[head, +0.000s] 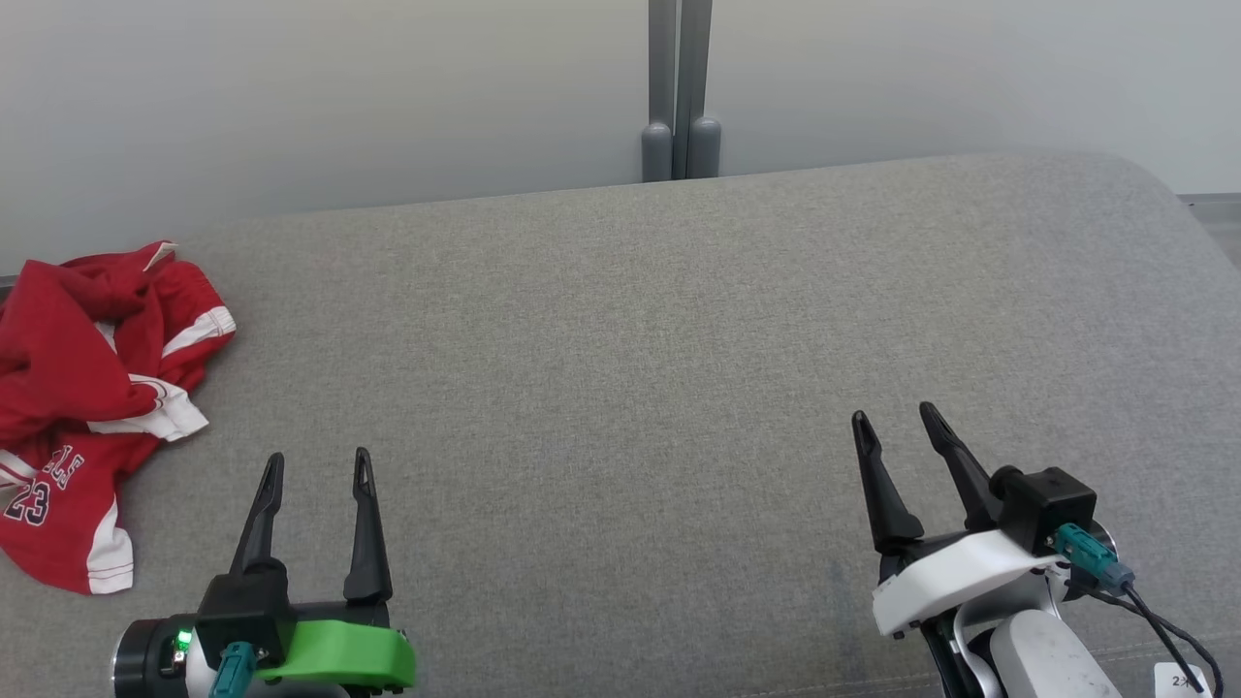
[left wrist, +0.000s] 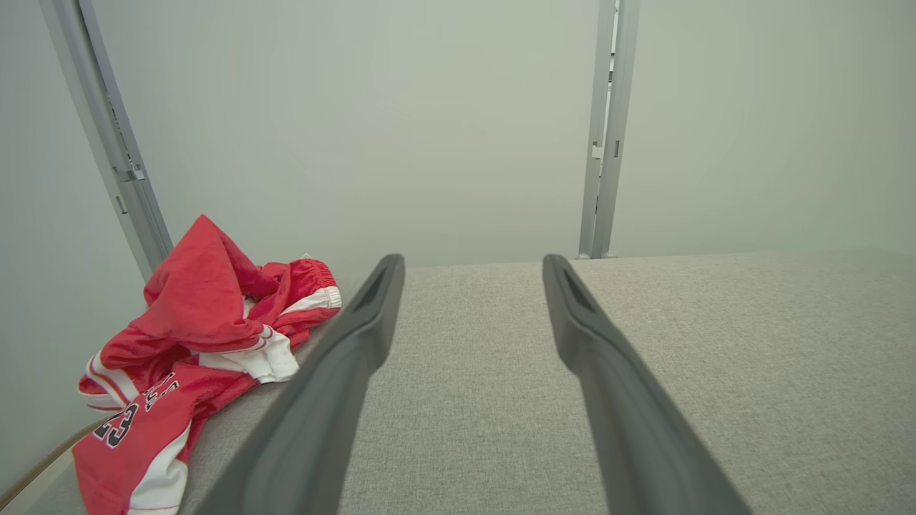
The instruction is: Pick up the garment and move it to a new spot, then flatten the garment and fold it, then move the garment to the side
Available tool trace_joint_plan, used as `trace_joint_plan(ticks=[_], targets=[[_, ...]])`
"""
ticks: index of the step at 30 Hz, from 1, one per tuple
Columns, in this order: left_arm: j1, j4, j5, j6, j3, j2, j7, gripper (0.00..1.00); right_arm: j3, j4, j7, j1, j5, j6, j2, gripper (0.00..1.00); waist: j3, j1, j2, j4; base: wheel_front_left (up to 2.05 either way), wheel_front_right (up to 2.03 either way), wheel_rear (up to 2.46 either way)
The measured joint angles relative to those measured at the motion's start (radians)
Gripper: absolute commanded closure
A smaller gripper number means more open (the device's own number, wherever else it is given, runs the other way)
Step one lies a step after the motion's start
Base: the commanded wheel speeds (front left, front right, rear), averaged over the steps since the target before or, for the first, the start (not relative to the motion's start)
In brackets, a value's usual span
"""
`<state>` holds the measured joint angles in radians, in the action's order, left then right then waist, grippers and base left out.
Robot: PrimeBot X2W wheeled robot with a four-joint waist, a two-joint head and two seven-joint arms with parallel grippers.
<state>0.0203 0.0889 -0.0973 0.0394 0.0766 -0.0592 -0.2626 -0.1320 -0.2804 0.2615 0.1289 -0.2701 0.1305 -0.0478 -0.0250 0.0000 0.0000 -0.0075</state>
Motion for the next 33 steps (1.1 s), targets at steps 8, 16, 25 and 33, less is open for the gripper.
trace_joint_plan(ticks=[8,16,25,33], targets=[[0.000,0.004,0.000,-0.001,-0.003,0.002,0.000,0.00,-0.001,0.001,0.000,0.001,0.035,0.000,0.000,0.00,-0.003,0.0000,0.0000,0.005,0.00,0.00,0.00],[0.000,0.006,0.000,-0.003,-0.007,0.003,0.000,0.00,-0.001,0.002,-0.005,0.001,0.035,0.000,0.000,0.00,-0.002,0.0000,0.0000,0.007,0.00,0.00,0.00],[0.001,0.009,-0.003,-0.006,-0.011,0.004,0.000,0.00,-0.001,0.004,-0.006,0.001,0.035,0.000,0.000,0.00,-0.002,0.0000,0.0000,0.010,0.00,0.00,0.00],[0.000,0.017,-0.003,-0.010,-0.010,0.005,-0.001,0.00,0.003,0.006,-0.006,-0.001,0.036,0.000,0.000,0.00,0.002,0.0000,0.0000,0.040,0.00,0.00,0.00]])
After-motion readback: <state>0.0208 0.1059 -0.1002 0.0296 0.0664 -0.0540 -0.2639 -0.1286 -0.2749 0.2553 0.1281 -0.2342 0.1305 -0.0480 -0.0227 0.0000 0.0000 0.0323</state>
